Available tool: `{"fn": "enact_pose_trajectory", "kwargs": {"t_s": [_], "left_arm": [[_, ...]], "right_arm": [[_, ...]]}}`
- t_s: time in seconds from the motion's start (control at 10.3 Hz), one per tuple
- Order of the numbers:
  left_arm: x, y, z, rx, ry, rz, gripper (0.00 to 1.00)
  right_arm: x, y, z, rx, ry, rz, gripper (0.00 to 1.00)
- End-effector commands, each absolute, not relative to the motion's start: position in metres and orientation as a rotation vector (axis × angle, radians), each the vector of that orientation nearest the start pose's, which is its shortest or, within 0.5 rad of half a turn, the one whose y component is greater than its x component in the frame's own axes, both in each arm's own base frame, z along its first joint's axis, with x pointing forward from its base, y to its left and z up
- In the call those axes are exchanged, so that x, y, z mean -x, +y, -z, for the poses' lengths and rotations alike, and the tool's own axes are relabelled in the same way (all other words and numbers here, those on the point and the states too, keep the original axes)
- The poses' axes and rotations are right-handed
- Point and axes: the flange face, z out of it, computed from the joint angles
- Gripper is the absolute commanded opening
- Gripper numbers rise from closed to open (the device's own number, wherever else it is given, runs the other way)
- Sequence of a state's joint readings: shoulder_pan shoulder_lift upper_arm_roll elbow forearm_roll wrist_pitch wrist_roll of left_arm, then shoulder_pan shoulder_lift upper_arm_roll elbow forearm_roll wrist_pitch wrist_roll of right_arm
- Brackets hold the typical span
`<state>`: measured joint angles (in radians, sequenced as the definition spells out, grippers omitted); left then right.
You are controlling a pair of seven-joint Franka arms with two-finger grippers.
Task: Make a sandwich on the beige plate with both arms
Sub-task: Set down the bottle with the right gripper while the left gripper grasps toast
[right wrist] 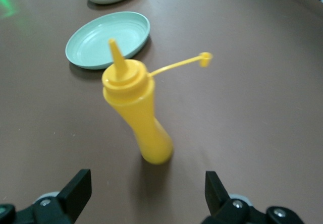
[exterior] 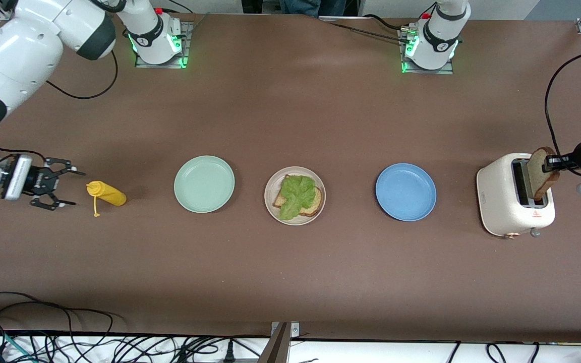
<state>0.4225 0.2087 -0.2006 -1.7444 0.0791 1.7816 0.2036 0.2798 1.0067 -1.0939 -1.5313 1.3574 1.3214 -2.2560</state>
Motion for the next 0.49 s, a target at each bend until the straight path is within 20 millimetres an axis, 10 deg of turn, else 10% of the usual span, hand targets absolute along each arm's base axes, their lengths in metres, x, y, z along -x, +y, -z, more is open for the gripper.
{"fn": "enact_pose_trajectory", "kwargs": {"t_s": [0.0,0.39], "left_arm": [[-0.581,0.113,-0.506,3.092,0.047,-0.289,0.0],[-0.587,0.03,-0.546,3.112,0.251,-0.299,0.0]], "right_arm": [[-0.639,-0.252,-0.321,2.147,-1.359,0.405,1.0],[-0.647,-0.198,-0.441,2.477,-0.946,0.142,1.0]]}}
